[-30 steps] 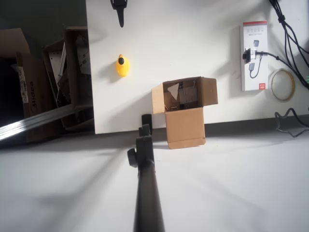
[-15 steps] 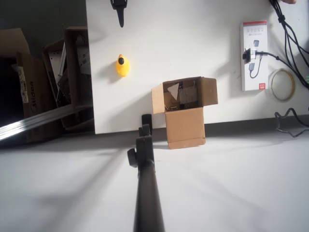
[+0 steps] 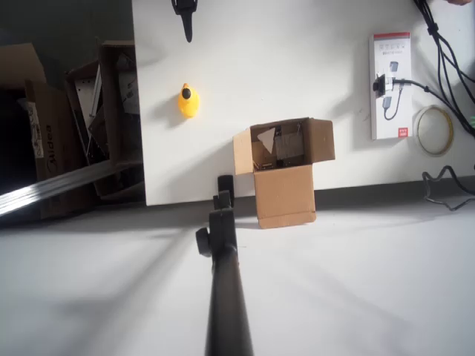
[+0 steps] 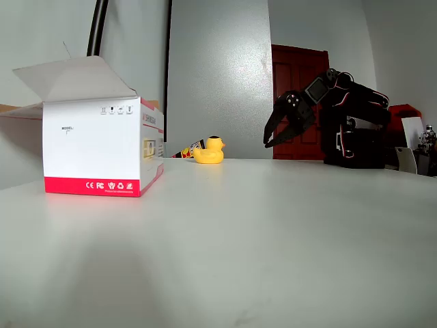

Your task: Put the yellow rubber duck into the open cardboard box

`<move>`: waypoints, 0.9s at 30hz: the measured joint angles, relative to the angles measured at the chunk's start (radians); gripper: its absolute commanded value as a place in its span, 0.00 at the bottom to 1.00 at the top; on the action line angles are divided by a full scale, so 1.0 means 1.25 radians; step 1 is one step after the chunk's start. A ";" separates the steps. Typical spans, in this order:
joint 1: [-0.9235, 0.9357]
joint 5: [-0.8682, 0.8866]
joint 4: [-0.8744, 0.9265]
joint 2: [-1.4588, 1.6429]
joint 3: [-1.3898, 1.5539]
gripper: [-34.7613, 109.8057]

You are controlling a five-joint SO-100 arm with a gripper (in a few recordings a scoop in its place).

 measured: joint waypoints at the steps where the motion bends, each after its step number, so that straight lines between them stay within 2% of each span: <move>1: 0.000 0.000 0.000 0.000 0.000 0.24; 17: 0.011 -0.001 0.000 -0.011 -0.027 0.26; 27: 0.048 -0.004 -0.001 -0.315 -0.296 0.27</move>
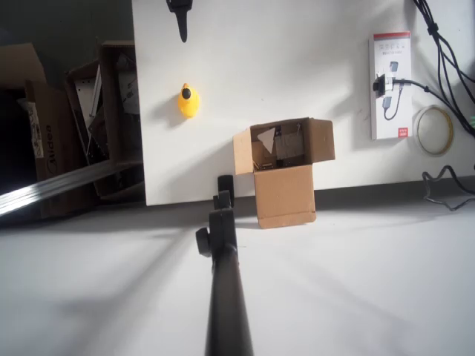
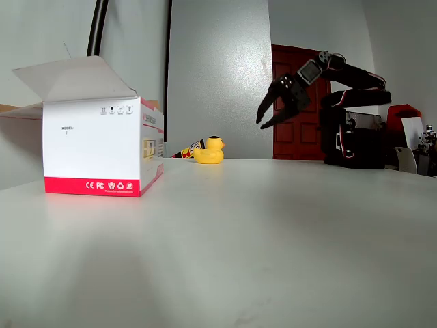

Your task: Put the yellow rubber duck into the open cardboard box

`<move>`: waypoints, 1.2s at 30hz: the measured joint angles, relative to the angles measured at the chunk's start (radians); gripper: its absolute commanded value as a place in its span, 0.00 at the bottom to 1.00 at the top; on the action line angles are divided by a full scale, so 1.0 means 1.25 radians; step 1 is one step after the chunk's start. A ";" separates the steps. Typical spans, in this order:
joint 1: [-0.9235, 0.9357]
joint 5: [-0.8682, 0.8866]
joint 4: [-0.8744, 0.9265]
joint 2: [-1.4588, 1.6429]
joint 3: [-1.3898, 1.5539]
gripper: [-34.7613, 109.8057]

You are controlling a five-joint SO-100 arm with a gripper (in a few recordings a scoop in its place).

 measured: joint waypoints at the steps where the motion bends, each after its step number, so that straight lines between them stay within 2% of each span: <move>1: 0.005 -0.006 0.000 -0.037 -0.028 0.27; 7: 0.000 -0.086 -0.042 -0.229 -0.133 0.29; 17: -0.009 -0.076 -0.124 -0.495 -0.211 0.34; 28: -0.026 -0.069 -0.218 -0.639 -0.265 0.41; 36: -0.037 -0.069 -0.266 -0.733 -0.303 0.41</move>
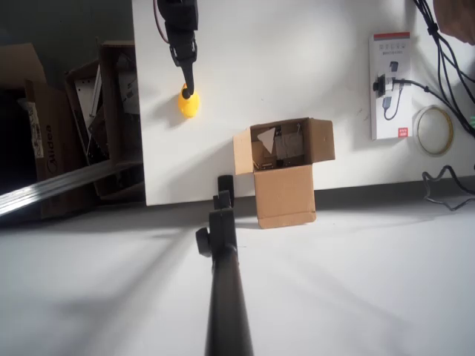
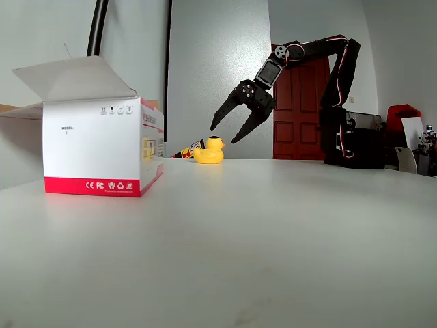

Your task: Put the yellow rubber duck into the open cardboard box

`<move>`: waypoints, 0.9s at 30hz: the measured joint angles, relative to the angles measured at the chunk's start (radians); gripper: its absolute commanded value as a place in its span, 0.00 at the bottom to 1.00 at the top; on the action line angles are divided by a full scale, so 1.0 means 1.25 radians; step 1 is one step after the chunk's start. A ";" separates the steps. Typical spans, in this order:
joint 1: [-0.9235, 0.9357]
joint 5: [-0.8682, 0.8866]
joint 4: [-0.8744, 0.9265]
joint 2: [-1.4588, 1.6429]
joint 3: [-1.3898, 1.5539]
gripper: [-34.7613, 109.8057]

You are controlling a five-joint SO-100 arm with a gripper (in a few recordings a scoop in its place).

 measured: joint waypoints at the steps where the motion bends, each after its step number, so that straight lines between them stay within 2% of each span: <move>1: 0.002 0.000 -0.004 -0.010 -0.002 0.41; 27: 0.027 0.000 -0.036 -0.162 -0.093 0.38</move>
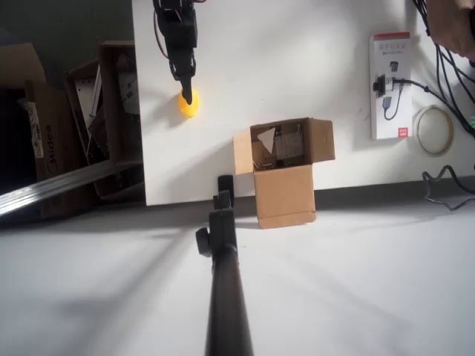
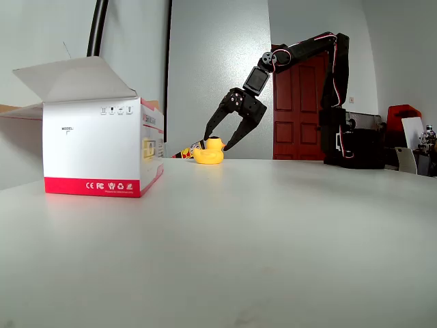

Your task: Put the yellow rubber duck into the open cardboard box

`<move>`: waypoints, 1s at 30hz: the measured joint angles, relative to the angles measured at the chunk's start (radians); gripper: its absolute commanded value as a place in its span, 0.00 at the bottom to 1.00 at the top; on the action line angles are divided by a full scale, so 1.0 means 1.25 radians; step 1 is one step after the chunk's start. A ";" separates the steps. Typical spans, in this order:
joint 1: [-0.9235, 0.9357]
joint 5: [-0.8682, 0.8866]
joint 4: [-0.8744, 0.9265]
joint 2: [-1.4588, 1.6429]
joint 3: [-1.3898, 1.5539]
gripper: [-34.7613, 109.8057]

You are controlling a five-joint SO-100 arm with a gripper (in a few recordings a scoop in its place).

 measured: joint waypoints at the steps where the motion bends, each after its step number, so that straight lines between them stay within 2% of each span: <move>1: 0.002 0.000 0.000 -0.006 -0.002 0.38; 13: 0.010 0.000 0.000 -0.017 -0.010 0.31; 22: 0.010 0.000 0.004 -0.016 -0.010 0.29; 30: -0.022 0.000 0.141 0.075 -0.076 0.29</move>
